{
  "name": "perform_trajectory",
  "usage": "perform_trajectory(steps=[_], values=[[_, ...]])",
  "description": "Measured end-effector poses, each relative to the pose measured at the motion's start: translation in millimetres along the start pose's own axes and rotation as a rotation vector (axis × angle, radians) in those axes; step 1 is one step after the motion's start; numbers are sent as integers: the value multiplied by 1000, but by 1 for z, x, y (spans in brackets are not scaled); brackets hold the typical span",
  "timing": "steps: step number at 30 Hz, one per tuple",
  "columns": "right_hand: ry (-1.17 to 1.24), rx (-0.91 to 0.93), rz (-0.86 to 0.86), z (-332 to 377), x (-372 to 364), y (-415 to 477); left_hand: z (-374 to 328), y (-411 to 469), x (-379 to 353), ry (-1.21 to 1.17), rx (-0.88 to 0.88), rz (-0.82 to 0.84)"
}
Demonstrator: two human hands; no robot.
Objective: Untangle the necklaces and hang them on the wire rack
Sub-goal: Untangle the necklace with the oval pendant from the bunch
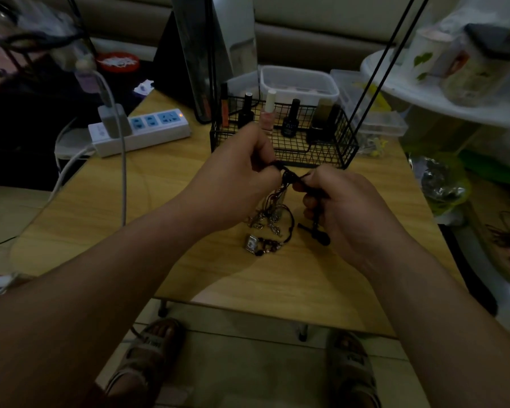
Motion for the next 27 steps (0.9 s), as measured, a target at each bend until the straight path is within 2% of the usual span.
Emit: perform_trajectory(steps=[4, 9, 11, 16, 20, 24, 27], values=[[-92, 33, 19, 2, -2, -1, 4, 0, -1, -33, 55, -1], [-130, 99, 44, 6, -4, -1, 0, -5, -24, 380, -76, 204], [-113, 109, 50, 7, -4, 0, 1, -8, -27, 391, -87, 226], [-76, 73, 35, 2, 1, 3, 0, -3, -6, 81, 17, 72], [-68, 39, 24, -3, 3, 5, 5, -5, -3, -71, 154, 13], [-66, -3, -14, -7, 7, 6, 7, -5, -7, -120, 175, 28], [-80, -15, -35, -7, 12, 6, 12, -6, -12, -299, 258, 94]])
Point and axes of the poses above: each hand's wrist, its own y-axis towards the middle knuckle, its own x-axis out of the back of the hand, z = x × y, the point moved 9 cm from there along y, towards the middle knuckle, and after that the axes turned 1 degree about -x, right-handed, at the moved point
